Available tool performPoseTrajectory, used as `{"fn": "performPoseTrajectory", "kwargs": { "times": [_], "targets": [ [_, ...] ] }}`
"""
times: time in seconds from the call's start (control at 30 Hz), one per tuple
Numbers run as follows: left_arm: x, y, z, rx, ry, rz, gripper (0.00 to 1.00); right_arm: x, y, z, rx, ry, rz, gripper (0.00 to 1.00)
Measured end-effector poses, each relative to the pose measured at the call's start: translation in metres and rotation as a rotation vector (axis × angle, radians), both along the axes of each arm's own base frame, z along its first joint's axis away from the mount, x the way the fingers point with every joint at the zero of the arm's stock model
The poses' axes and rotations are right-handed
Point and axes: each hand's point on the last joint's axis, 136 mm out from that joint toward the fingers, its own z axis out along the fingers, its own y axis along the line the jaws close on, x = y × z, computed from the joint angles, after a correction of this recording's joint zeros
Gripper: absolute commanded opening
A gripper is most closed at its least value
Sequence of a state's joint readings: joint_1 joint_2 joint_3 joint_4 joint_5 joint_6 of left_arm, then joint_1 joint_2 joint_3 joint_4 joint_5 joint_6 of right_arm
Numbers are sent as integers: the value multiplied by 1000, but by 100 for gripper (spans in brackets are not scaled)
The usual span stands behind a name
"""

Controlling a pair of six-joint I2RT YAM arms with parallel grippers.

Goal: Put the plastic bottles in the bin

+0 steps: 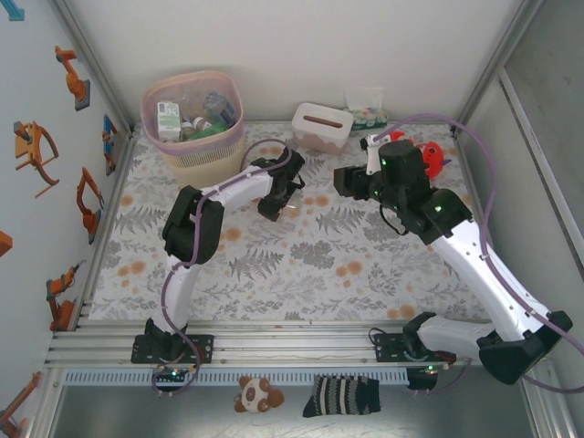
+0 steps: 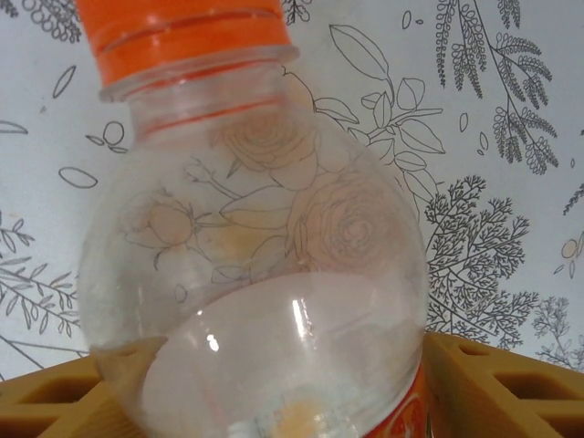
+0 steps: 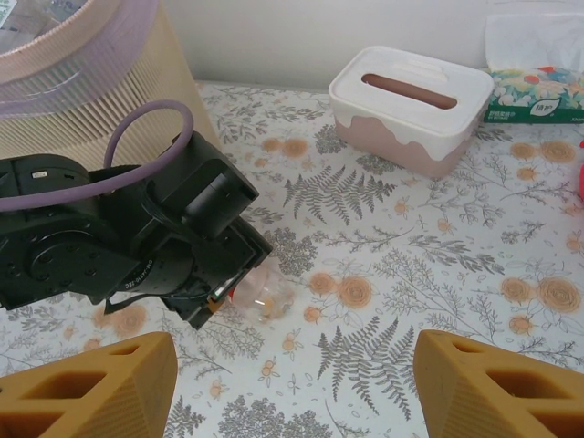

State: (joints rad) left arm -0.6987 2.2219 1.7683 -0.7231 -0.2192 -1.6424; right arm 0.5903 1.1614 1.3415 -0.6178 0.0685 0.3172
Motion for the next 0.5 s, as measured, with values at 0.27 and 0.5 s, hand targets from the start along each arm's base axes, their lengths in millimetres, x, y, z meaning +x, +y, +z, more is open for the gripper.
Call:
{"fn": "performPoseTrajectory", "kwargs": {
  "times": [0.27,0.5],
  "targets": [
    [1,-2,0,-9,-7,2,51,-1,0,1,2,-2,0,68],
    [2,-2,3,-5,-14,-24,49,-2,-1,3,6,-8,-1,68]
  ]
}}
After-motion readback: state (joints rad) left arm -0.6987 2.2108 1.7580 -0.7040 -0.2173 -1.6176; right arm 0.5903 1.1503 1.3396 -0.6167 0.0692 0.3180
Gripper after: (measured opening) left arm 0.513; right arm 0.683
